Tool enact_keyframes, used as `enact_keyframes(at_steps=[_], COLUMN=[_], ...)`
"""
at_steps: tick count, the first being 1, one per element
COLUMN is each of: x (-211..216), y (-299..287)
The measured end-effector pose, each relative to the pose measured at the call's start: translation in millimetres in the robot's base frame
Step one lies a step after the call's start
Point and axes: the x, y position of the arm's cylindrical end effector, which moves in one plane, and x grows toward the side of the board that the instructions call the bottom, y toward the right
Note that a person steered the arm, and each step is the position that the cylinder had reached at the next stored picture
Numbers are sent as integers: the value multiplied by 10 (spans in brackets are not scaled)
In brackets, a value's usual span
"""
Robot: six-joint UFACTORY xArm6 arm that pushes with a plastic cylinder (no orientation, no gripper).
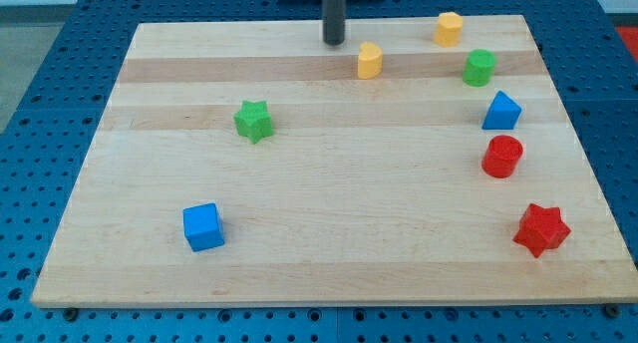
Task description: Push the yellow heart to the bottom of the yellow hexagon
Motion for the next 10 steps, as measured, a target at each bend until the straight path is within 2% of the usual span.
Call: enact_keyframes(at_steps=[1,2,3,4,5,7,9,10], x=[422,480,406,24,-176,-247,-55,-212], y=[106,488,961,897,707,1127,1810,1601])
